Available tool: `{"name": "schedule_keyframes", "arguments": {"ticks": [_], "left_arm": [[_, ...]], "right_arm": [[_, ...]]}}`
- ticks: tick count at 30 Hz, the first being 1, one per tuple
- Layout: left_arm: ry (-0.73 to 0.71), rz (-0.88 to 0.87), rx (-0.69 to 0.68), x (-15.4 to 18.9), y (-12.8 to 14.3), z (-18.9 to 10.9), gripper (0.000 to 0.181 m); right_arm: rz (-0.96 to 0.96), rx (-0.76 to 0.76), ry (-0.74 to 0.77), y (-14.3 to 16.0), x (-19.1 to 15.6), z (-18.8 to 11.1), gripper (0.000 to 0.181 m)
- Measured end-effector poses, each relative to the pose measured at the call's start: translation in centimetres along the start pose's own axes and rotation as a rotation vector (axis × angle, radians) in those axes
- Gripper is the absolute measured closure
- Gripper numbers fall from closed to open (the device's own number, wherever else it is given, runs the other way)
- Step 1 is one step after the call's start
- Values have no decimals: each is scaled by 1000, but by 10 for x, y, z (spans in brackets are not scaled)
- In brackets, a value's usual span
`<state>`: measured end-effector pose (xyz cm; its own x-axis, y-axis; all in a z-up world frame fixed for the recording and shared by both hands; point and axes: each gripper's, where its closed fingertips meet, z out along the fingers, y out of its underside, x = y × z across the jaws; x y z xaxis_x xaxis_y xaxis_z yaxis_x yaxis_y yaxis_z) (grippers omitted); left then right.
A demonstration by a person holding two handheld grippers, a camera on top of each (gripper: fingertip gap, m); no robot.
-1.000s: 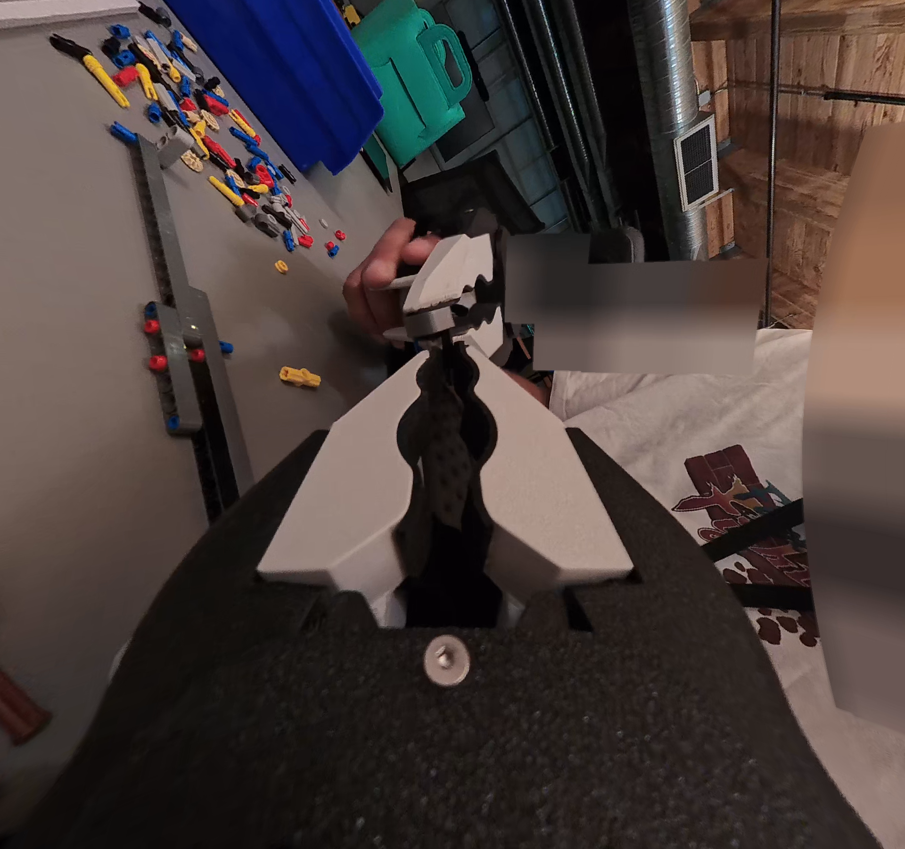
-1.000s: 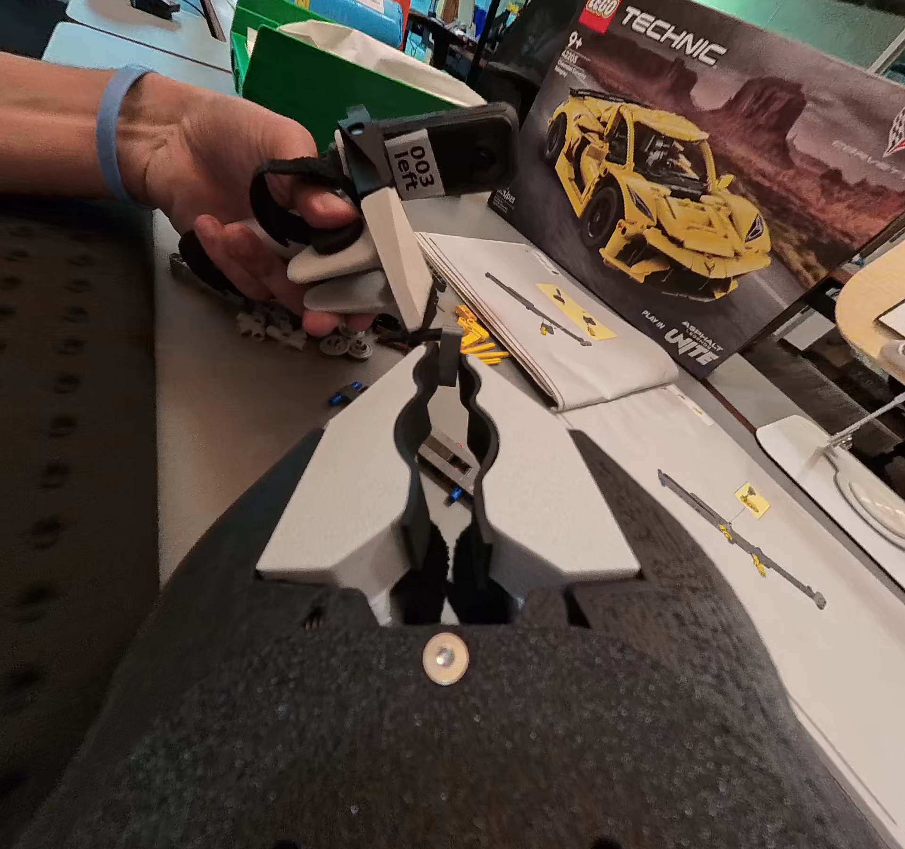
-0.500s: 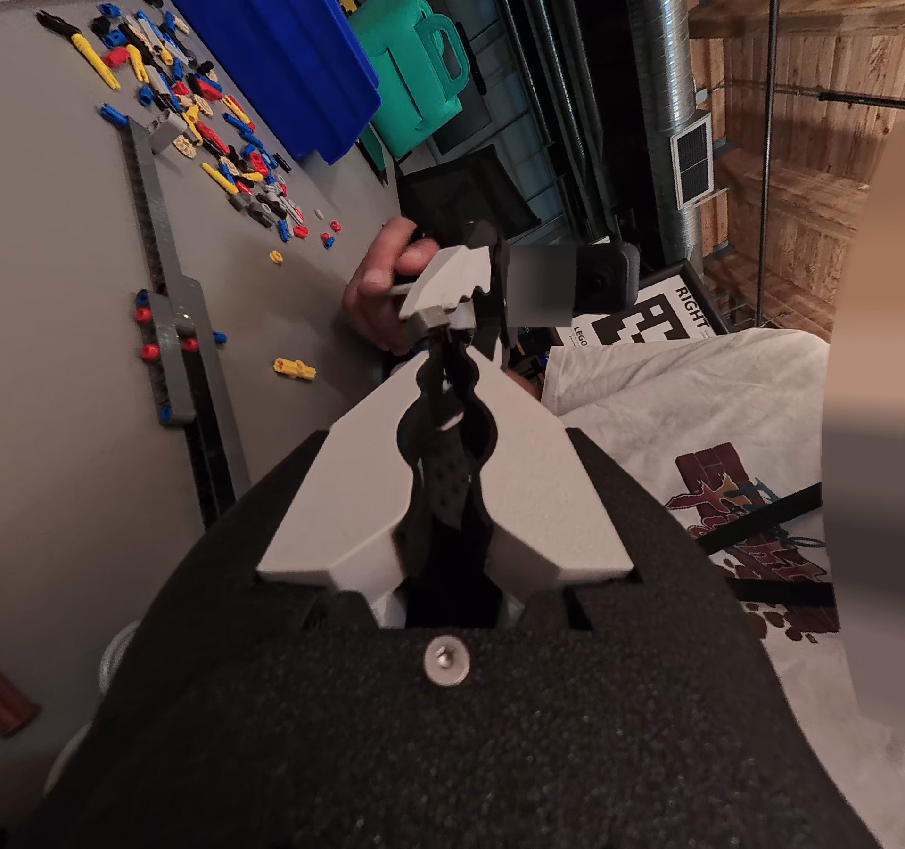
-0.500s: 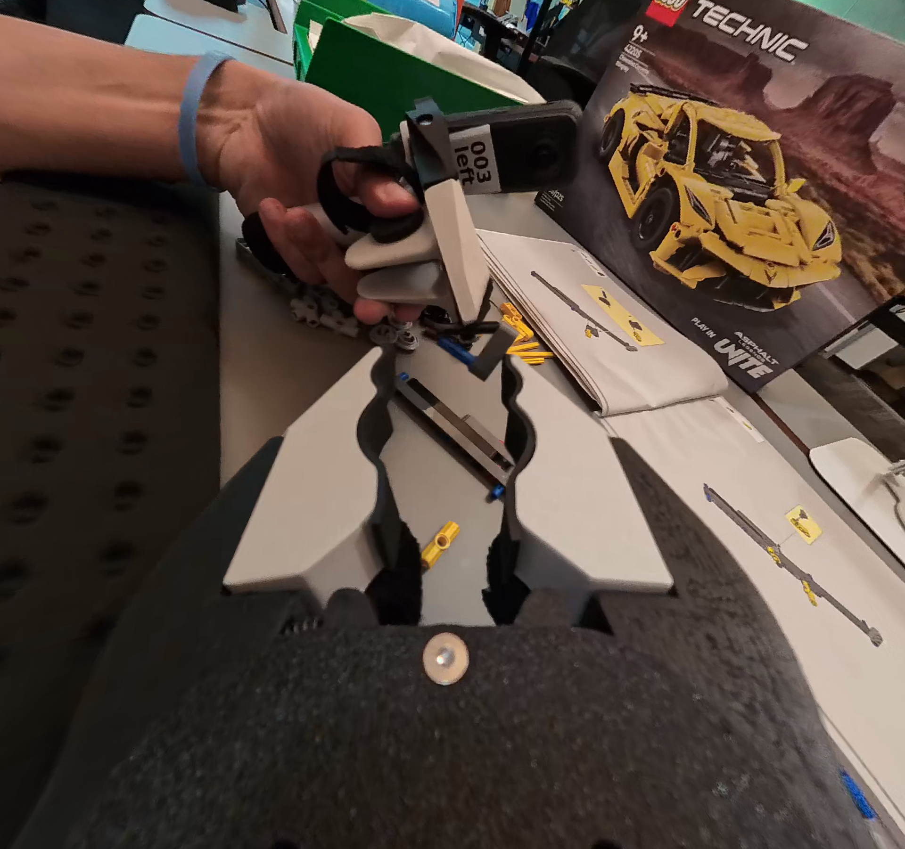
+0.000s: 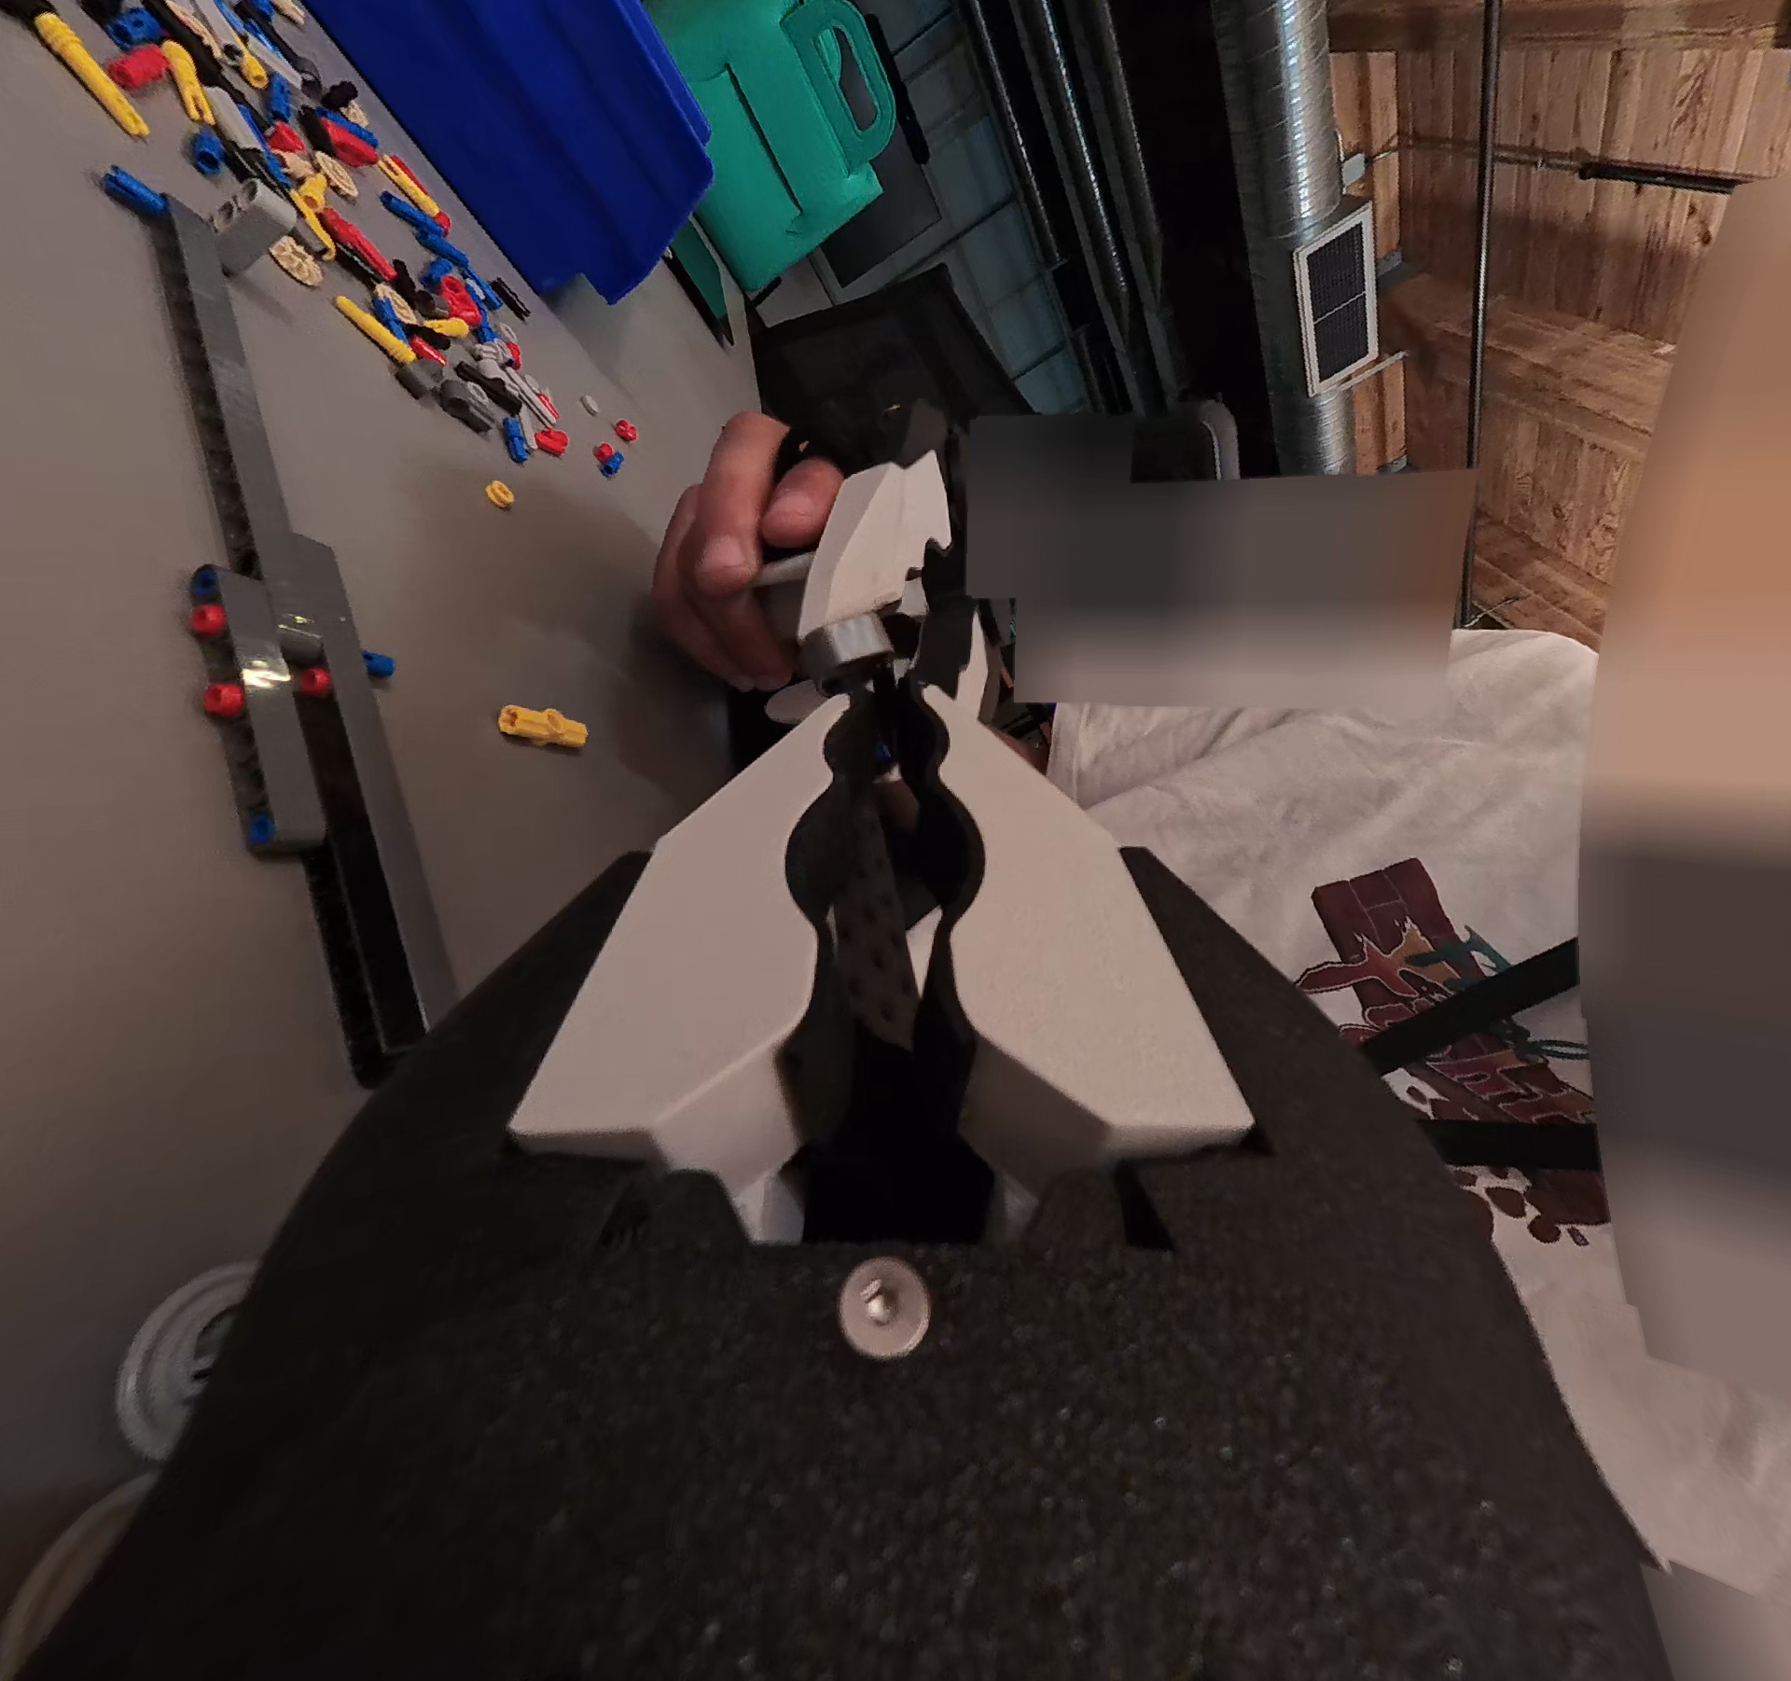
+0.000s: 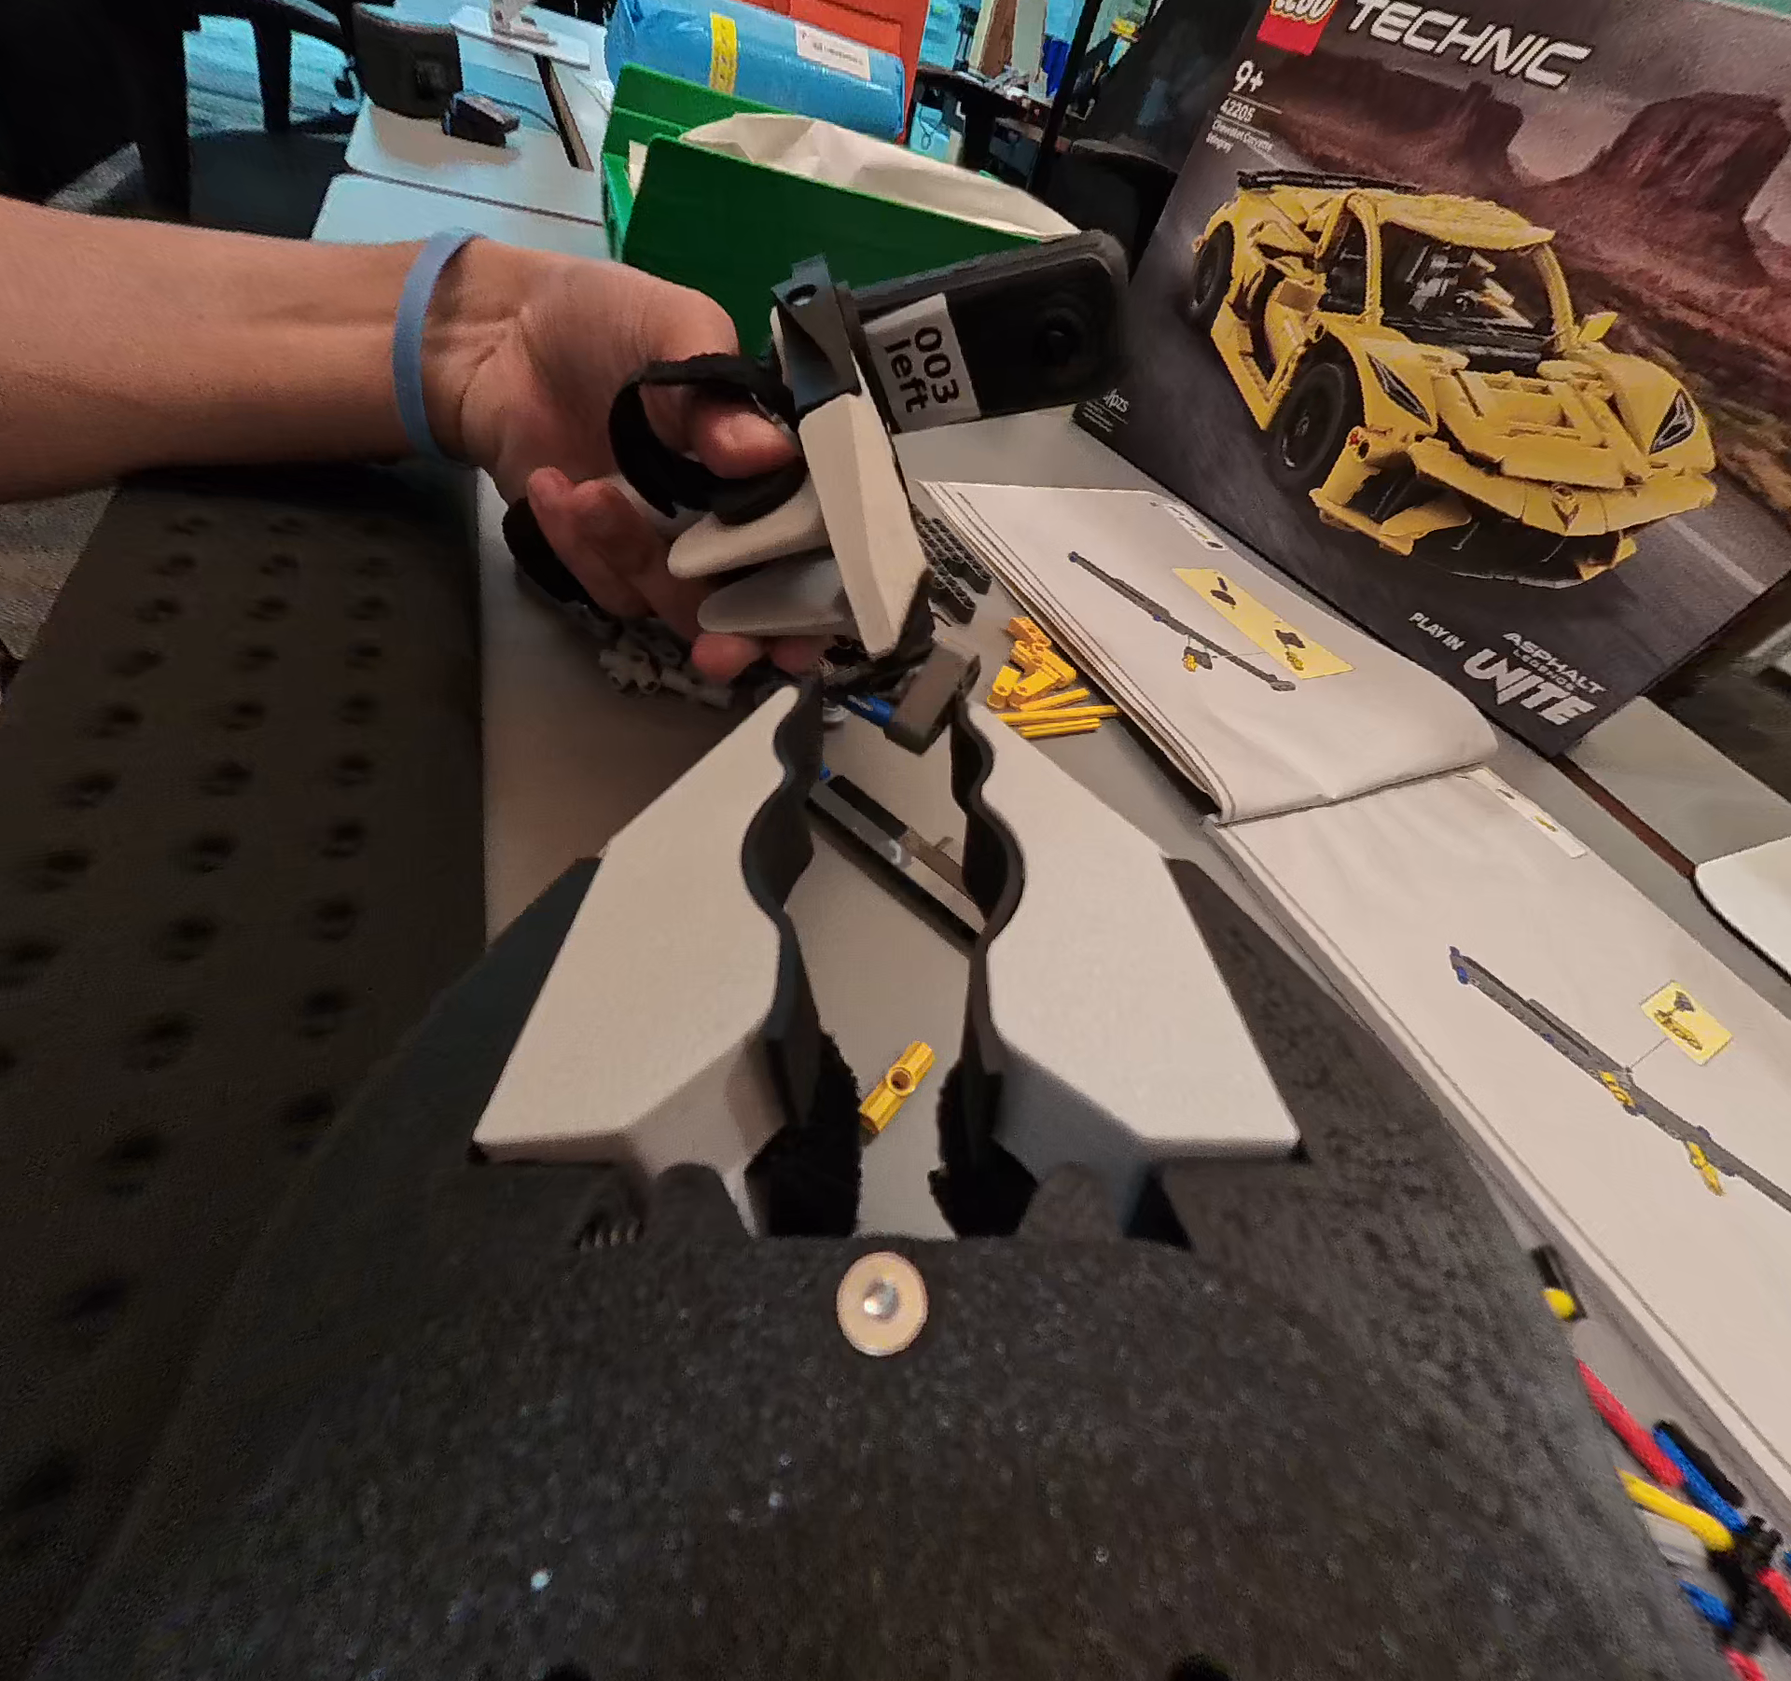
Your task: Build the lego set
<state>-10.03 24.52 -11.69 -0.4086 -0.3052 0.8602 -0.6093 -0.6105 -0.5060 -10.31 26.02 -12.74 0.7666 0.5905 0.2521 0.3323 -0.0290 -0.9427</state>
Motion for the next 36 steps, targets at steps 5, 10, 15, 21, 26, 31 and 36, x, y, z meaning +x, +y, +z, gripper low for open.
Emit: {"name": "schedule_keyframes", "arguments": {"ticks": [5, 10, 15, 21, 26, 31, 36], "left_arm": [[7, -11, 13, 0, -1, 1, 180], [23, -8, 38, 4, -5, 2, 180], [74, -22, 103, 15, -15, 3, 180], [21, 57, 119, 19, -21, 7, 180], [-102, 68, 86, -2, -19, 5, 179], [-288, 119, 17, -28, -10, 5, 179], [-269, 85, 223, -16, -38, 1, 179]], "right_arm": [[62, 8, -29, -1, 0, 0, 156], [194, 32, -74, -6, 1, -2, 156], [366, 108, -115, -19, 5, -6, 156], [508, 271, -233, -42, 5, -22, 181], [523, 101, -76, -4, 29, -17, 181], [505, -52, 6, 19, 36, -13, 179], [448, -39, 85, 0, 34, -13, 159]]}}
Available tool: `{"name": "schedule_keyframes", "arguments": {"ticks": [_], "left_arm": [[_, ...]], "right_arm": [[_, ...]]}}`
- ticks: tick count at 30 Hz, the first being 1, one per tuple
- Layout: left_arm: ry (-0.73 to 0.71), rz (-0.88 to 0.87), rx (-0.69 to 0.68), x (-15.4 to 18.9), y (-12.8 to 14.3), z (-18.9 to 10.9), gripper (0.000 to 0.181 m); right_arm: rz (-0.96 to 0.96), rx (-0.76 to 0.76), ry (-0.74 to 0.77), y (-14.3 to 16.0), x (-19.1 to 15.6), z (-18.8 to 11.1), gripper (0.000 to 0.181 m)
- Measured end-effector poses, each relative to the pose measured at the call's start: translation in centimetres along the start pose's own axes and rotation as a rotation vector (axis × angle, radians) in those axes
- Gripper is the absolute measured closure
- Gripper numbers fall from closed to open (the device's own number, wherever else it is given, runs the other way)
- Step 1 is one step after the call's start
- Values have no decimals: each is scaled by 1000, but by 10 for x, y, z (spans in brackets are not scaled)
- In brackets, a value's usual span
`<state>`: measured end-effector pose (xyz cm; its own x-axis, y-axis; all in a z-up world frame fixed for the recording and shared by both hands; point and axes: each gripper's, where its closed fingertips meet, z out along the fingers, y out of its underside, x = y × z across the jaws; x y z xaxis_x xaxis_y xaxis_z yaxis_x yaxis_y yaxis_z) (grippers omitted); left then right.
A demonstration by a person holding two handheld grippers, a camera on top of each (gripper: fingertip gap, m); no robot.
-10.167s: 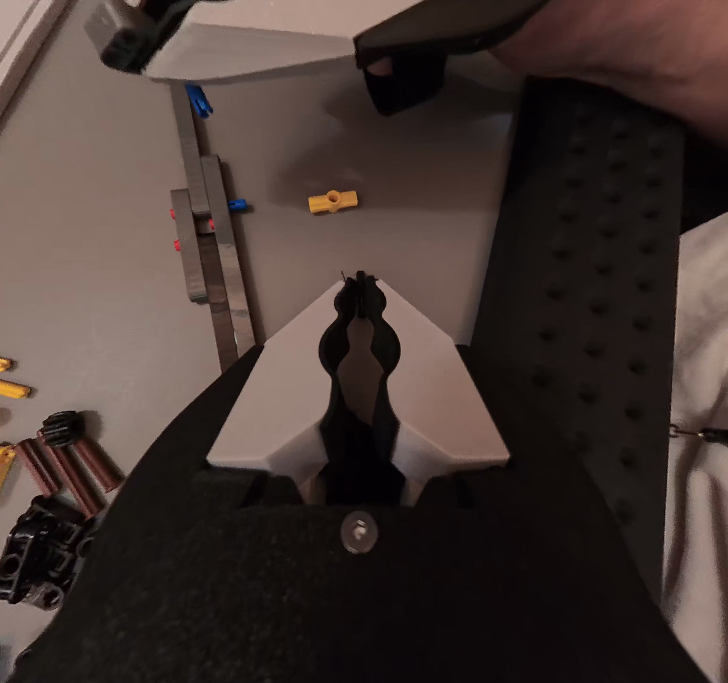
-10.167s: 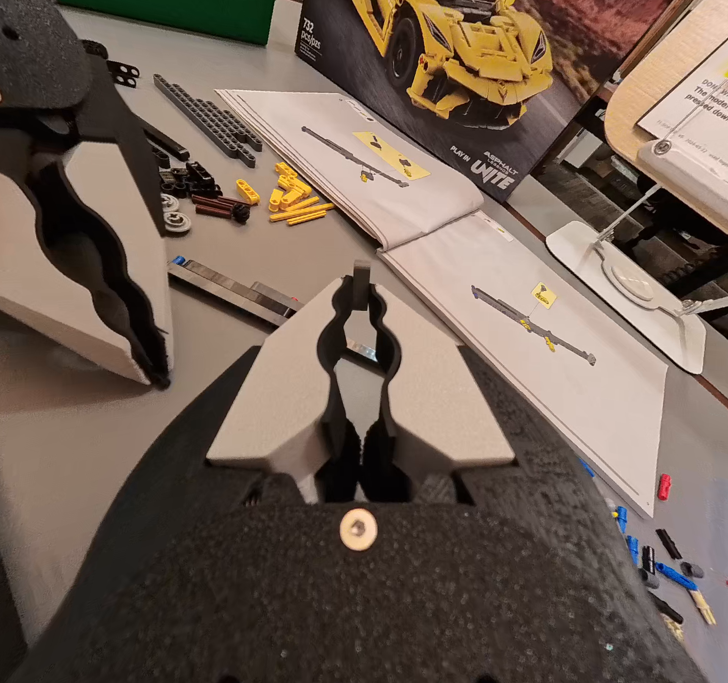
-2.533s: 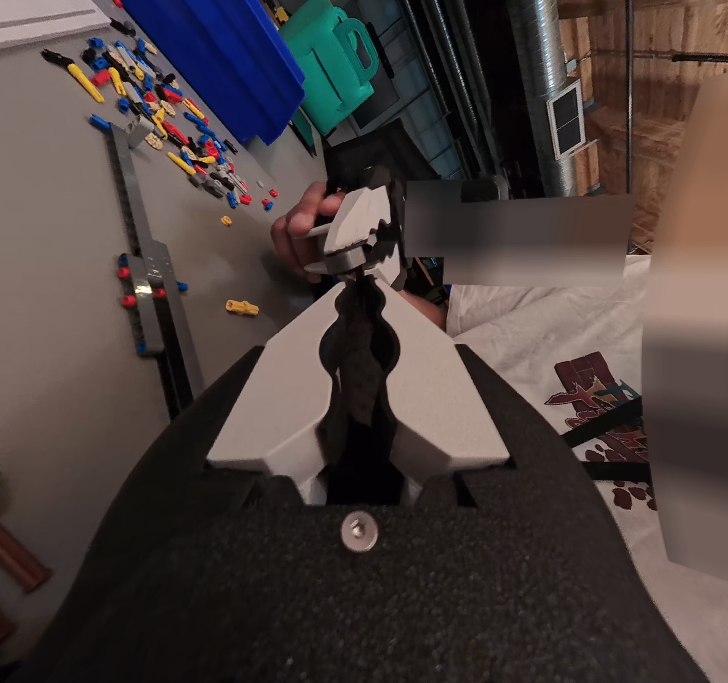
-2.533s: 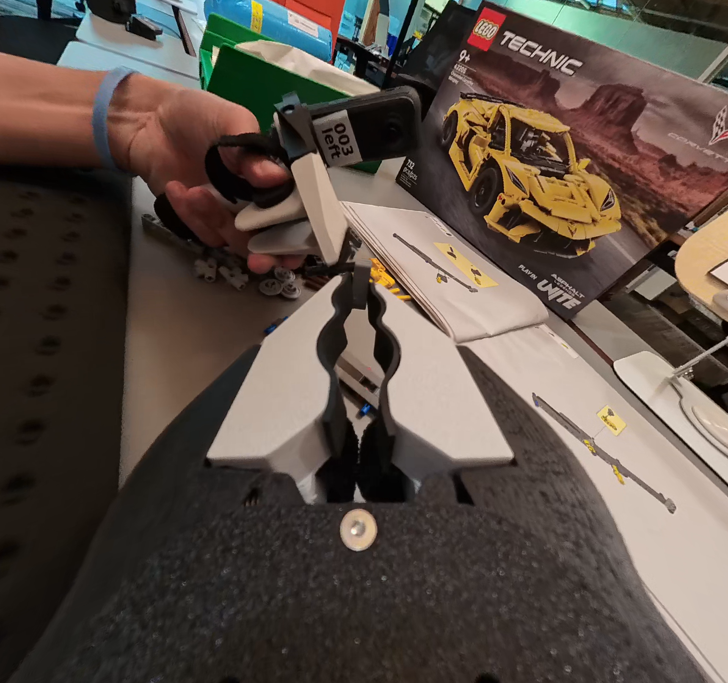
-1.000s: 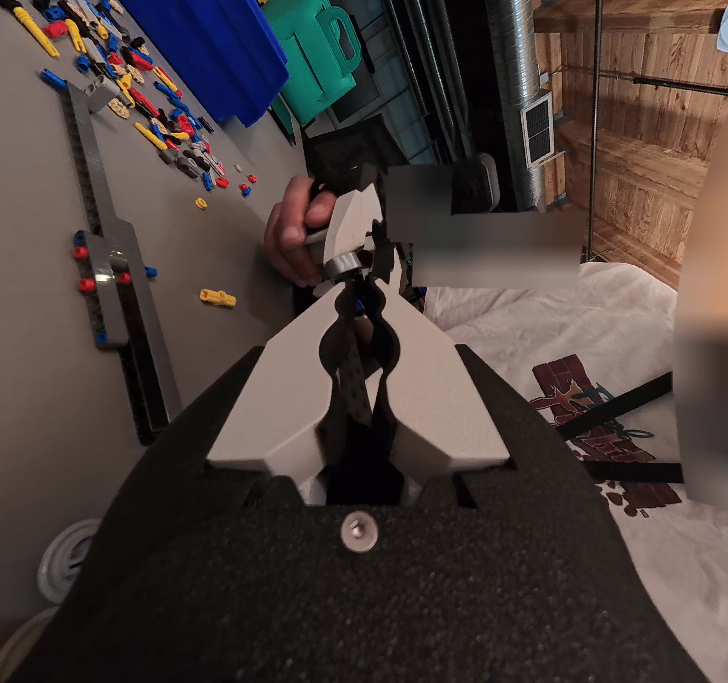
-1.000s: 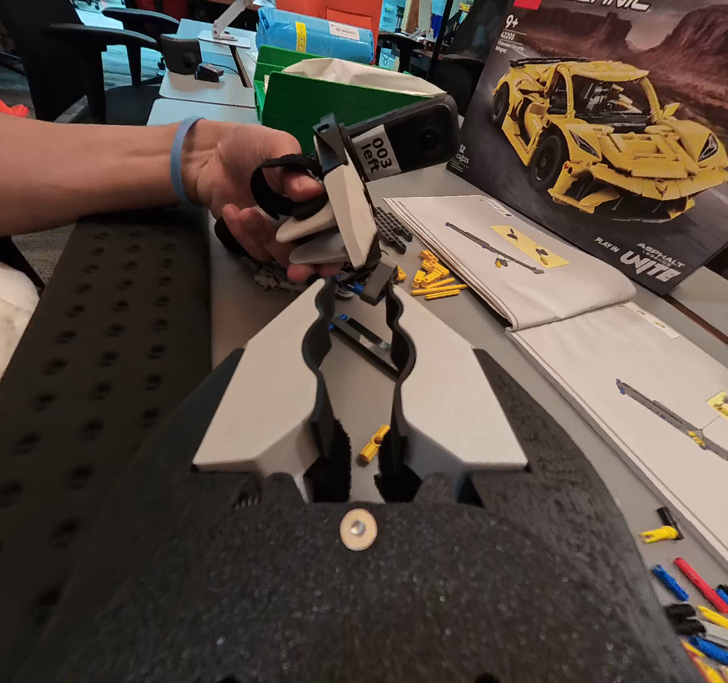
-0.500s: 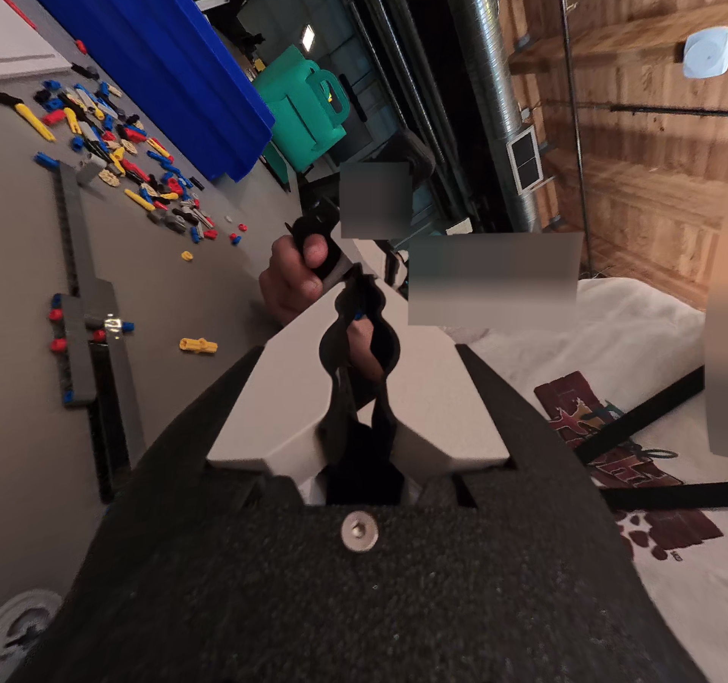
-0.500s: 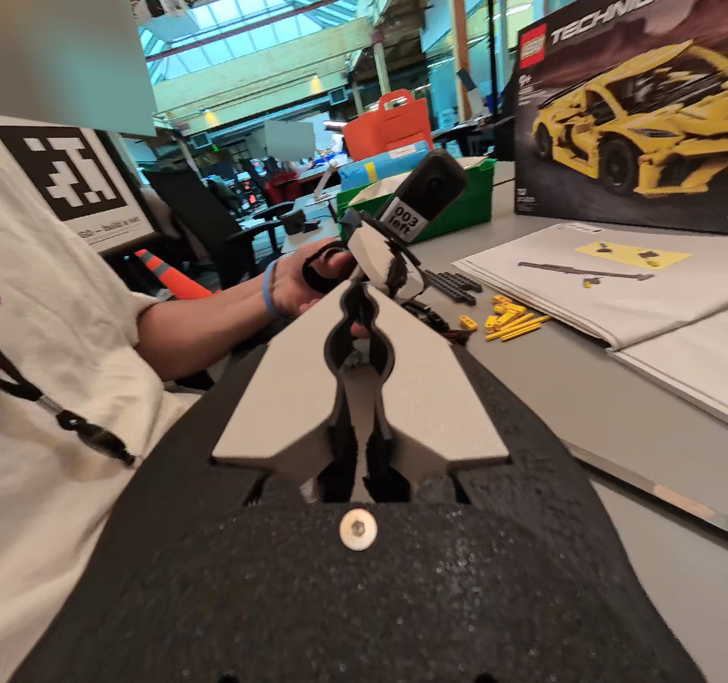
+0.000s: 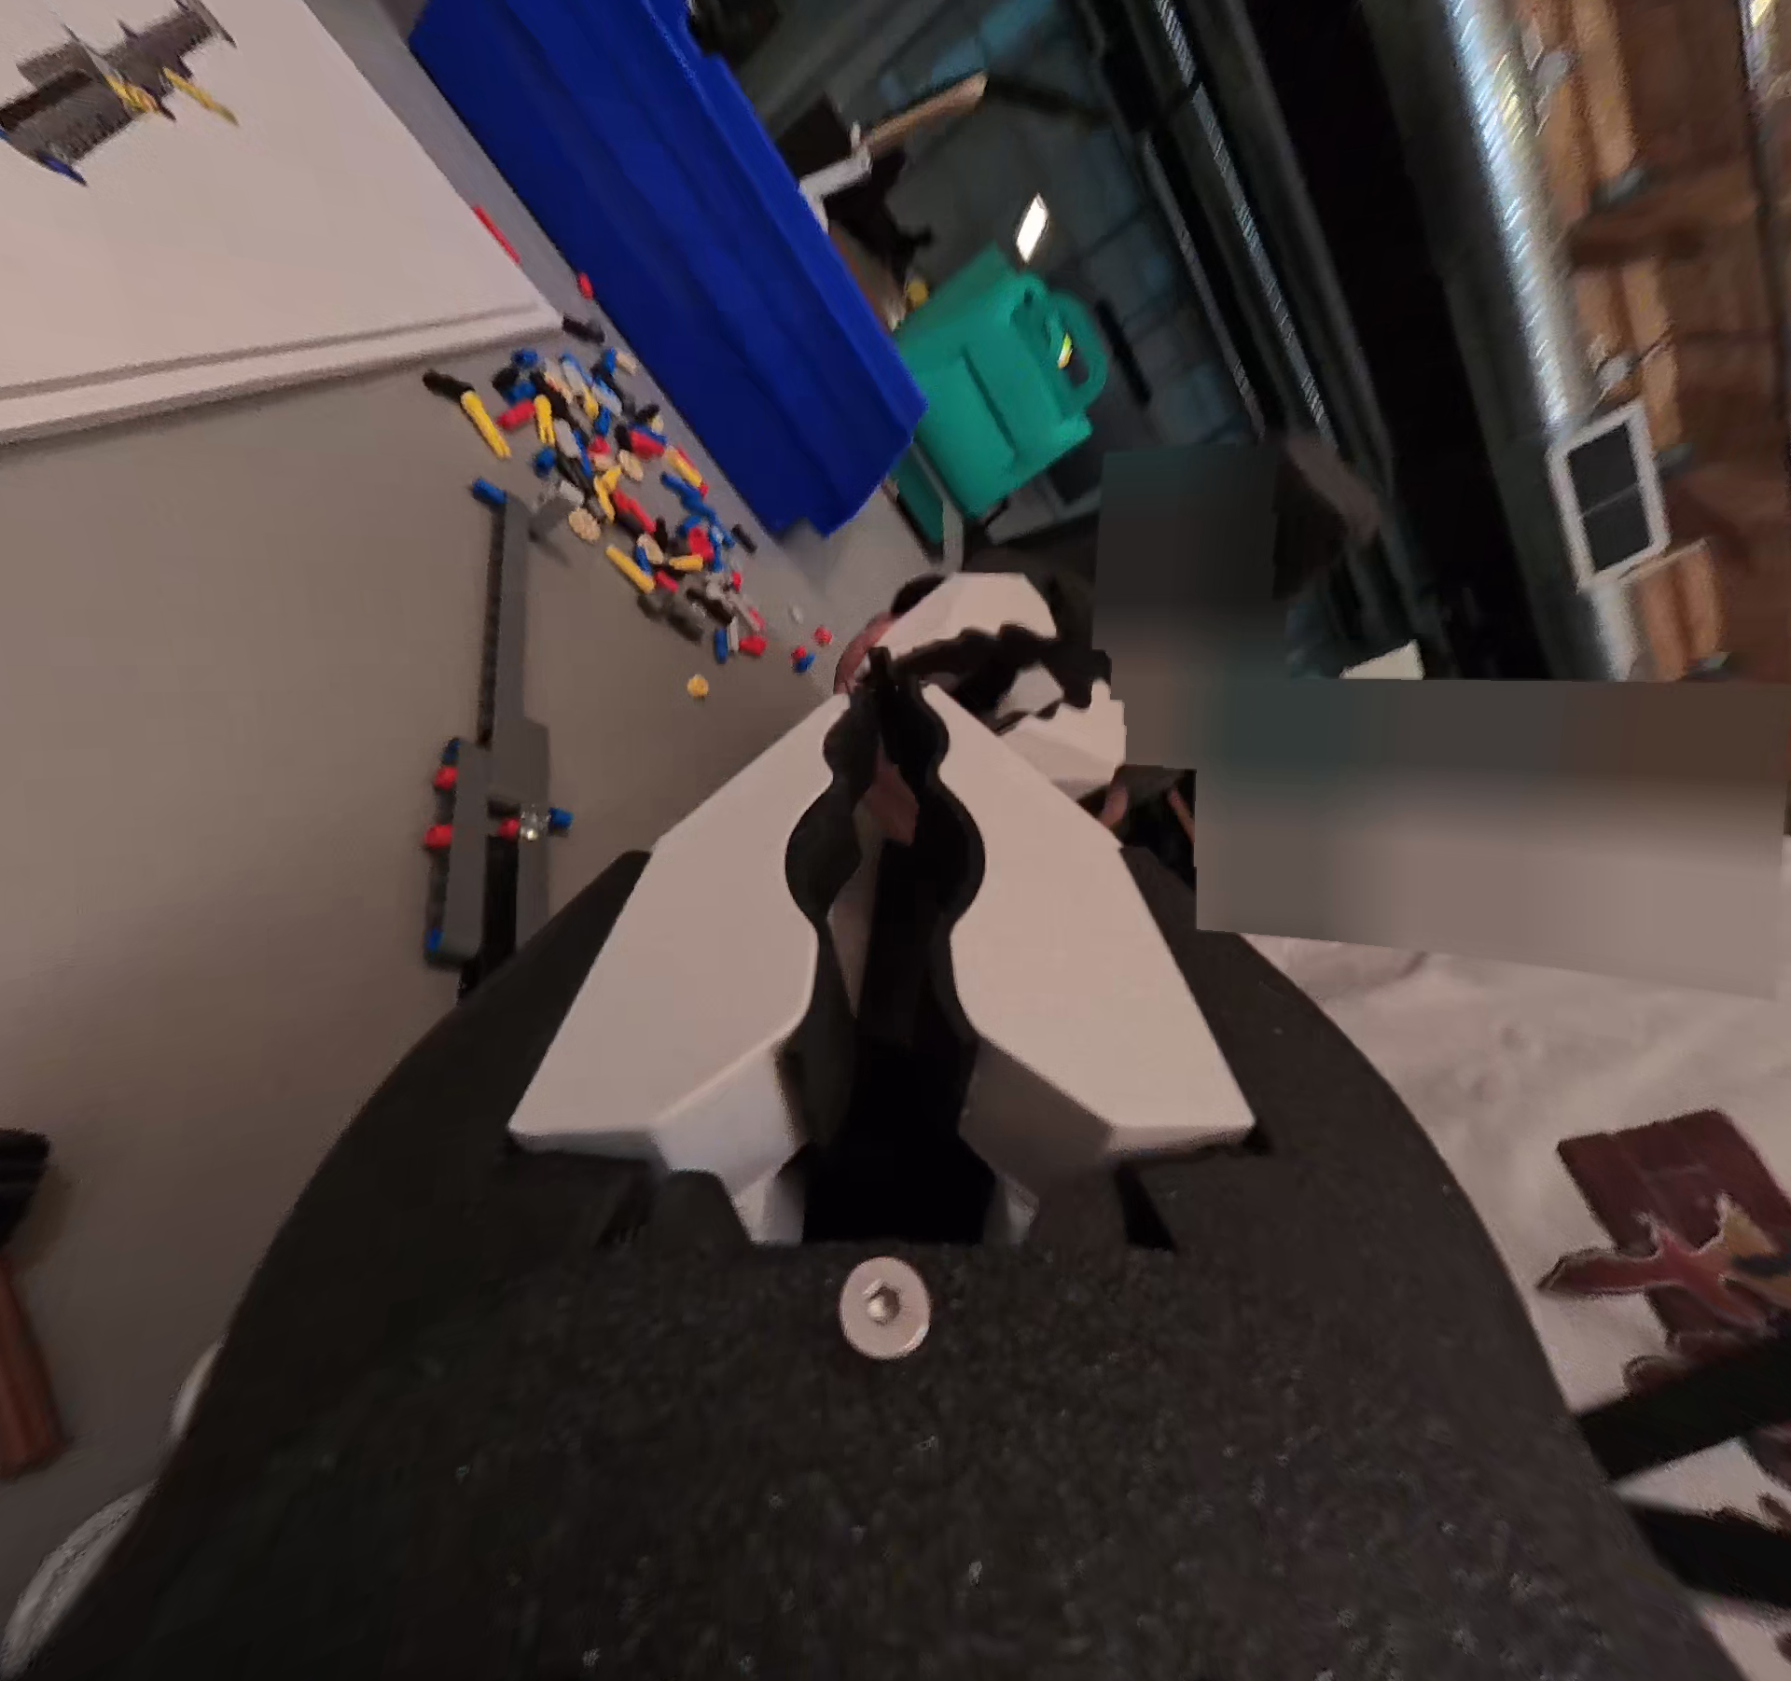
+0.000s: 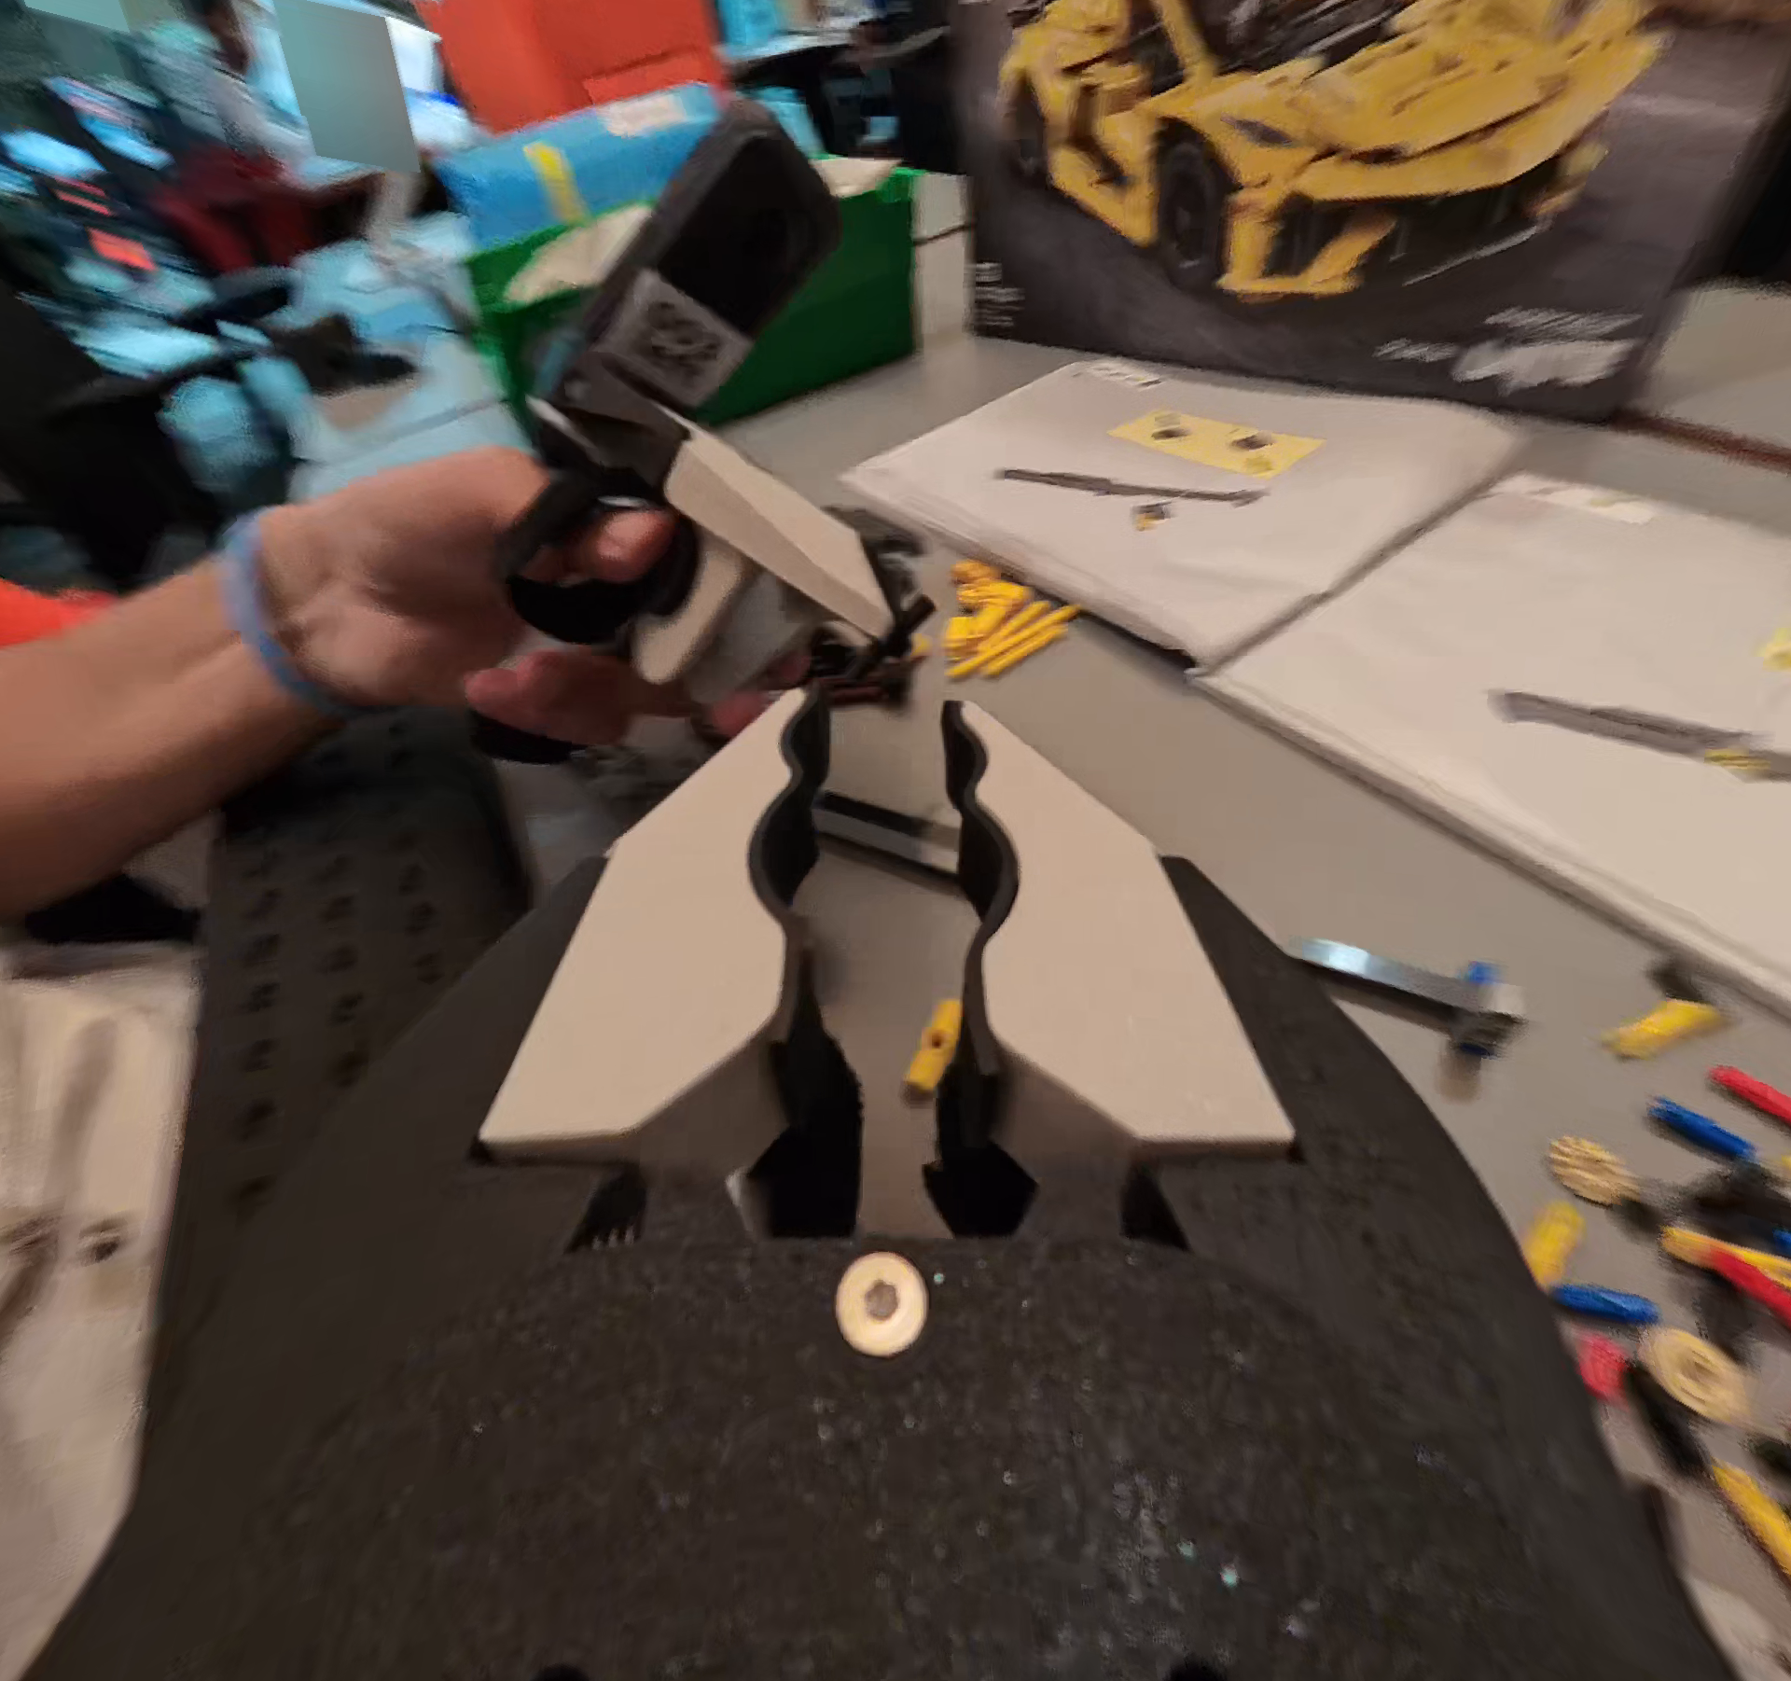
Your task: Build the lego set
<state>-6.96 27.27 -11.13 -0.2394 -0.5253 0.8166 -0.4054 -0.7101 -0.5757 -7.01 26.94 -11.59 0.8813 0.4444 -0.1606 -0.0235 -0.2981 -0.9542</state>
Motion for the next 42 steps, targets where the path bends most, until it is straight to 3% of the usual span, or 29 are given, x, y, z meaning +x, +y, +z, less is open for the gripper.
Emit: {"name": "schedule_keyframes", "arguments": {"ticks": [3, 6, 13, 18, 25, 31, 40, 42], "left_arm": [[64, -109, 187, 8, -21, -2, 179], [190, -246, 299, 21, -33, -1, 180], [260, -308, 300, 38, -27, 12, 179], [205, -246, 266, 44, -24, 13, 179], [147, -207, 238, 39, -19, 15, 178], [242, -311, 245, 42, -17, 14, 178], [238, -195, 149, 41, -6, 8, 178], [238, -213, 164, 39, -8, 7, 179]], "right_arm": [[-201, 46, 262, -16, 3, 0, 158], [-288, 127, 433, -32, 1, -2, 163], [-318, 149, 482, -35, 6, -5, 167], [-410, 203, 545, -43, 0, -16, 176], [-395, 219, 524, -43, -3, -19, 174], [-435, 231, 519, -43, -4, -18, 178], [-358, 233, 281, -37, -22, -17, 181], [-377, 215, 326, -35, -15, -17, 181]]}}
